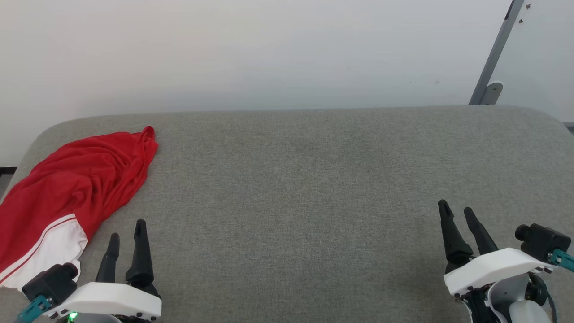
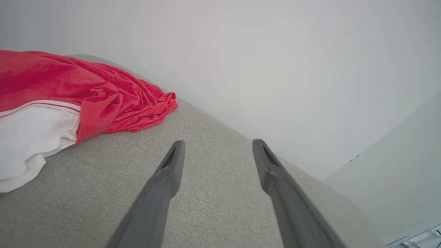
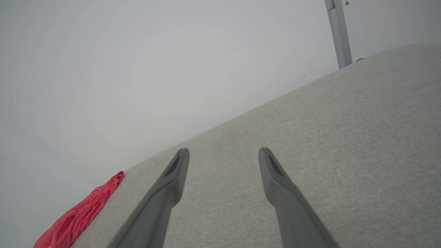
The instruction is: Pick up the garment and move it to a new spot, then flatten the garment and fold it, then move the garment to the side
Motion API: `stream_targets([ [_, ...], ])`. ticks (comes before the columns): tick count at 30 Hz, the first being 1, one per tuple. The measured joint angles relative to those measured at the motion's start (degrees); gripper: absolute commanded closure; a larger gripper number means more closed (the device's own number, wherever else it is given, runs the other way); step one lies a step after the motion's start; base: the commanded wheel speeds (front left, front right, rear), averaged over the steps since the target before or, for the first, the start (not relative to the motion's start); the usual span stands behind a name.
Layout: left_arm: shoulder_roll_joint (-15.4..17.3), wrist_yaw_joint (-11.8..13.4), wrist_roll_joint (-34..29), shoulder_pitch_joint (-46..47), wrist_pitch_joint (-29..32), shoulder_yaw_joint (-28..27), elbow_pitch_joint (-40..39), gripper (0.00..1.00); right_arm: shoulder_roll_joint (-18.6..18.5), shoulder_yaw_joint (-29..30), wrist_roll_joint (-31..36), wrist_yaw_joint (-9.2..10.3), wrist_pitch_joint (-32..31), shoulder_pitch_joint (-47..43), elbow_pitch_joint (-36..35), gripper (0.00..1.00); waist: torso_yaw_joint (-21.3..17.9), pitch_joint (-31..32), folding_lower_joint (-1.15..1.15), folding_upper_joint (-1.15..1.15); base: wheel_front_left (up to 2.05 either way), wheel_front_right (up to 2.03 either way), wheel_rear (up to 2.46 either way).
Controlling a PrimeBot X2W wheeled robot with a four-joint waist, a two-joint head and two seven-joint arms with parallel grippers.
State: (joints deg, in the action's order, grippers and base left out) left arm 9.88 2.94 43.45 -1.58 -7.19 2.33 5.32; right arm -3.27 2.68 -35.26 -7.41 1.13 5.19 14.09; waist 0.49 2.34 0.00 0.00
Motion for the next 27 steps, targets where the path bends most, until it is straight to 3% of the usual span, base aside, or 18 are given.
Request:
stream_targets([
  [27, -0.83, -2.09, -15.84, -1.37, -3.87, -0.54, -1.85, 0.0, 0.22, -0.74, 15.56, -0.01, 2.59, -0.25, -1.1, 0.0, 0.28, 1.18, 0.0, 0.0, 0.0, 0.0, 0.0],
])
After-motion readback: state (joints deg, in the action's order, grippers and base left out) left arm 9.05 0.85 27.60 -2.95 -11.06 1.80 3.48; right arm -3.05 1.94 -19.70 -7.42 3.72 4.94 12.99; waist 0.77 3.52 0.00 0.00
